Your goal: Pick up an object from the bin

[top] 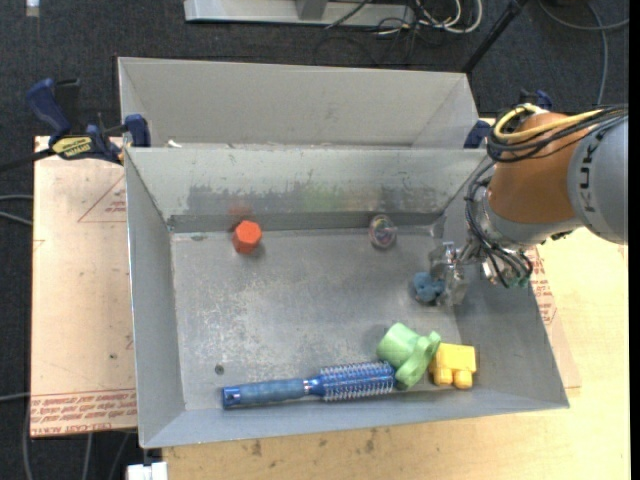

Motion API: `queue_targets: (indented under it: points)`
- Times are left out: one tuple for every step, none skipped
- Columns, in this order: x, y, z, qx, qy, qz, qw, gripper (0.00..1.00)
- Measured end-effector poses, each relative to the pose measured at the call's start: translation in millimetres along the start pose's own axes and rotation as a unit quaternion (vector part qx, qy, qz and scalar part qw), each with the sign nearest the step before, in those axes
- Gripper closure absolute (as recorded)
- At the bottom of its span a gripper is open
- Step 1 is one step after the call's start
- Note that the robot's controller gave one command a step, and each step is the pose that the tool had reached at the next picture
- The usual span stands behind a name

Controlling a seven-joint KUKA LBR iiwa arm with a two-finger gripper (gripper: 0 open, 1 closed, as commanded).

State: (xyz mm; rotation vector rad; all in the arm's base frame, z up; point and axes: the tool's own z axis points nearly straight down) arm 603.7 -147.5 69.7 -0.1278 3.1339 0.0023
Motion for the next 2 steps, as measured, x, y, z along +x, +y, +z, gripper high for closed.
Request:
queue_targets:
  points:
    - [-1.6,-0.2,-37.9,0.001,-0.0009,0.000,1.0000,1.00]
    - [-4.5,-0.1,-106.1,0.002,-0.0031,-0.001,1.0000,1.00]
